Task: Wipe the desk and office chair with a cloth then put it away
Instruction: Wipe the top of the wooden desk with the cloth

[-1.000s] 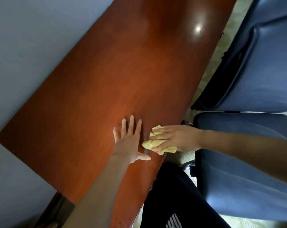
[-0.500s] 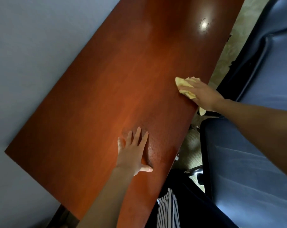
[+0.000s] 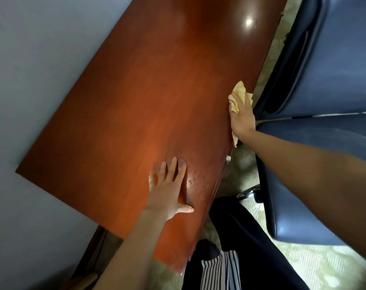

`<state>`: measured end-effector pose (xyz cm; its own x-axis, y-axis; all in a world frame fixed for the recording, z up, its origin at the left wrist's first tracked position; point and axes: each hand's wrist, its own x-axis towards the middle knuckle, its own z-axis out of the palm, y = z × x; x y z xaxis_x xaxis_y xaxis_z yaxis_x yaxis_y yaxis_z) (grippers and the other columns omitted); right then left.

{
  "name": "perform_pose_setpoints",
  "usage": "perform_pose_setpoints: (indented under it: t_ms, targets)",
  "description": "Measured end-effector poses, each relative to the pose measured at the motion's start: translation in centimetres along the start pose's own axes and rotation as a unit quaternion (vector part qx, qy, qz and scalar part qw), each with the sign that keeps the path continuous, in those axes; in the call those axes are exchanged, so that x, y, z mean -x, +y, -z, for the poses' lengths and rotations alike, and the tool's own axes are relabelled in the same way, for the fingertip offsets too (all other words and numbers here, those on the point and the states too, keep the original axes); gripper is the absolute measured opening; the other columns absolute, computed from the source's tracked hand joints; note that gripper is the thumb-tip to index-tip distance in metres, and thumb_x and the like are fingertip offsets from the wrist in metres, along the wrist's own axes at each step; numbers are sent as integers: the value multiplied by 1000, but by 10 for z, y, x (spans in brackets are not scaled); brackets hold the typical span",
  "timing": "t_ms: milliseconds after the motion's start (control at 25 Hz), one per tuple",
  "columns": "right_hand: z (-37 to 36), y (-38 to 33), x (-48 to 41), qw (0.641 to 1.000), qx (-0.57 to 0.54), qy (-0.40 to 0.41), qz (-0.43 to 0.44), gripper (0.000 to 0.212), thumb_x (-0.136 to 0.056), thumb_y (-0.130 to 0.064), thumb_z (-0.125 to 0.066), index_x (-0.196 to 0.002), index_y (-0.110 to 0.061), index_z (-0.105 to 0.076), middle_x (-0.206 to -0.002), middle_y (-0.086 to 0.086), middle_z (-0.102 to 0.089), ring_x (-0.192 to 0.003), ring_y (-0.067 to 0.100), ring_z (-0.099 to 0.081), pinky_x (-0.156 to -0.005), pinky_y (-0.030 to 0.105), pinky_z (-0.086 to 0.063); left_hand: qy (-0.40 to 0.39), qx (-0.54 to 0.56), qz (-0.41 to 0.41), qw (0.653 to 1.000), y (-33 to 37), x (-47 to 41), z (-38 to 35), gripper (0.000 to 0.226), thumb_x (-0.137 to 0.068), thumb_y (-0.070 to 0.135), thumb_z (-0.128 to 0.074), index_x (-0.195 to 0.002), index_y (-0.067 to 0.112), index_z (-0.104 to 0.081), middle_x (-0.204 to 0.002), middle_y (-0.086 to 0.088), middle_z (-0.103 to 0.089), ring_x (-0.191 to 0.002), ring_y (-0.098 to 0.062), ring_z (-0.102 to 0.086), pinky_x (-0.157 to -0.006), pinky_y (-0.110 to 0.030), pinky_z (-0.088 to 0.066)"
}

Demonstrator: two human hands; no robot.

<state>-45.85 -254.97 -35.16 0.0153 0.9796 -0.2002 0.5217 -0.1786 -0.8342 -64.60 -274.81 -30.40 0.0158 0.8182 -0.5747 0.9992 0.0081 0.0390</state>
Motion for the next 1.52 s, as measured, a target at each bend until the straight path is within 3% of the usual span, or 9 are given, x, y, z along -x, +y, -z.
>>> perform_pose_setpoints:
  t_ms: [240, 440, 680, 760, 920, 1040, 1280, 1360, 1520]
  targets:
    - [-47, 5, 144, 998, -52, 20, 23, 48, -101, -16, -41, -145, -33, -34, -160, -6, -8, -144, 15, -17, -102, 11, -17, 7, -1, -19, 1000, -18, 67, -51, 119, -73, 66, -63, -147, 28, 22, -153, 2, 33, -142, -26, 26, -113, -55, 7]
    - [-83, 17, 256, 995, -90, -7, 35, 53, -100, -11, -43, -146, -34, -32, -160, -9, -1, -146, 14, -13, -113, 37, -32, 13, 14, -29, 999, -23, 95, -73, 114, -76, 63, -62, -147, 28, 20, -153, 4, 31, -142, -22, 24, -114, -54, 3]
    - [-98, 40, 342, 987, -29, -123, 102, 63, -94, -3, -48, -143, -40, -33, -155, -21, -1, -147, 14, 9, -120, 41, -11, 4, 33, -65, 997, -32, 100, -73, 124, -69, 56, -74, -150, 24, 15, -155, 2, 27, -144, -25, 19, -118, -49, -7]
    - [-80, 54, 350, 956, 103, -162, 221, 66, -88, -7, -58, -143, -36, -37, -157, -15, -11, -146, 24, 9, -118, 44, -11, 5, 31, -73, 997, -33, 102, -75, 125, -69, 56, -74, -150, 24, 15, -155, 1, 27, -144, -25, 19, -118, -47, -8]
    - [-41, 54, 304, 811, 311, -196, 455, 74, -66, -11, -80, -133, -27, -54, -145, 5, -45, -140, 31, -23, -111, 49, -20, 21, 30, -74, 997, -35, 103, -81, 125, -68, 60, -72, -148, 25, 17, -154, 4, 28, -143, -23, 21, -117, -44, -4]
    - [-23, 44, 258, 766, 352, -247, 477, 77, -71, -4, -74, -139, -29, -47, -150, 3, -38, -142, 26, -17, -114, 46, -19, 34, 40, -74, 996, -37, 101, -84, 127, -66, 61, -73, -148, 26, 17, -154, 5, 28, -143, -21, 21, -117, -42, -2]
    - [-6, 33, 192, 718, 467, -269, 440, 76, -91, -19, -57, -149, -39, -13, -160, -5, -8, -147, 18, 0, -120, 32, -9, 45, 38, -80, 995, -39, 97, -87, 128, -64, 63, -73, -149, 28, 17, -155, 6, 26, -144, -22, 19, -117, -43, -3]
    - [-3, 28, 183, 728, 481, -268, 408, 76, -92, -17, -54, -150, -40, -10, -160, -5, -5, -147, 18, 1, -119, 36, -16, 48, 41, -80, 995, -40, 96, -88, 128, -64, 63, -73, -148, 28, 17, -155, 6, 26, -144, -22, 19, -117, -43, -2]
    - [-14, 16, 181, 841, 430, -176, 275, 67, -94, -15, -53, -149, -35, -20, -160, 0, -10, -147, 23, -1, -119, 41, -14, 52, 46, -77, 995, -40, 97, -88, 129, -64, 63, -73, -148, 27, 17, -155, 7, 27, -144, -20, 20, -117, -43, -1]
